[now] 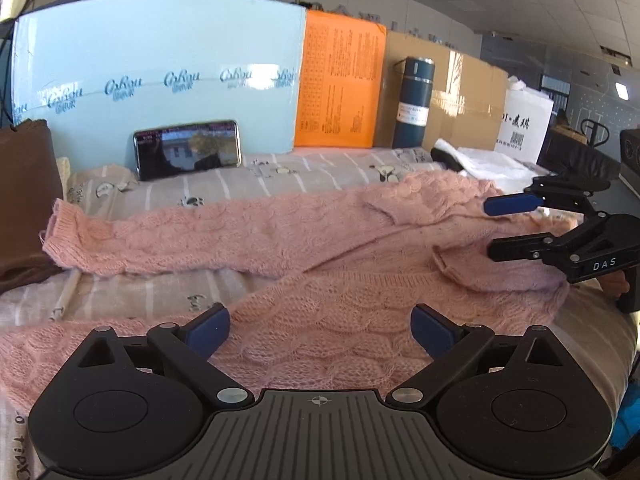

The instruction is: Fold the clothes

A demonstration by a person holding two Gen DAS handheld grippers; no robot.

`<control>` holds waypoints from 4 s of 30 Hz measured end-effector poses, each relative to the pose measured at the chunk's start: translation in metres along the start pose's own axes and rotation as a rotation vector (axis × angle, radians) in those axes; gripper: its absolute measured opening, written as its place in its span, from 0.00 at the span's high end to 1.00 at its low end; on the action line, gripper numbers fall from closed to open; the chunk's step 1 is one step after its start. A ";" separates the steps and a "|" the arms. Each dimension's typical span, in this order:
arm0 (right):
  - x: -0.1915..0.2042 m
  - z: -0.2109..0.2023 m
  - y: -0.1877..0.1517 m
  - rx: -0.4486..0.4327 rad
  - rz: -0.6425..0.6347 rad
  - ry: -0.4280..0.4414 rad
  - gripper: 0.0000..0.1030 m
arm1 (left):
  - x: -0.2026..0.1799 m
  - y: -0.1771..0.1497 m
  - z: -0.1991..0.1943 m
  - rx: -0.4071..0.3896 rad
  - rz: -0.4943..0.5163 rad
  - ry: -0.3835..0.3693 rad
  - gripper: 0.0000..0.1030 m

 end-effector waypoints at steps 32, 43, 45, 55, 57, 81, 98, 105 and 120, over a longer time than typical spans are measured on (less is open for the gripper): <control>-0.054 -0.040 0.020 0.003 -0.008 -0.011 0.91 | 0.050 0.035 -0.004 -0.091 0.355 0.014 0.85; -0.137 0.058 0.027 0.117 0.213 0.005 0.89 | 0.140 0.061 0.057 -0.011 0.062 0.076 0.50; -0.143 0.063 0.021 0.109 0.254 -0.021 0.80 | 0.158 0.062 0.046 -0.070 -0.016 0.146 0.43; -0.156 0.024 0.034 -0.113 0.505 -0.198 0.22 | 0.169 0.029 -0.017 -0.209 -0.631 0.247 0.22; -0.149 0.022 0.041 -0.147 0.547 -0.208 0.16 | 0.169 0.015 -0.009 -0.163 -0.781 0.193 0.21; -0.124 0.049 0.016 -0.199 0.814 -0.083 0.11 | 0.128 0.039 0.040 -0.212 -0.495 0.305 0.87; -0.125 0.035 0.019 -0.282 0.844 -0.034 0.11 | 0.054 0.071 0.024 -0.237 -0.155 0.388 0.84; -0.123 0.032 0.020 -0.296 0.839 -0.016 0.11 | -0.002 0.066 0.067 -0.149 -0.082 0.206 0.77; -0.118 0.032 0.019 -0.286 0.821 -0.010 0.11 | 0.001 0.051 0.072 -0.168 -0.483 -0.242 0.04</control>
Point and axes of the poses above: each gripper's, at about its wrist camera, not at the fingertips, and z roughly the way its jaws point, x to its left, y to its top, the point moved 6 cm from there along z, roughly the way its jaws point, and after that the axes turned 5 degrees about z, right-handed, at the moved point
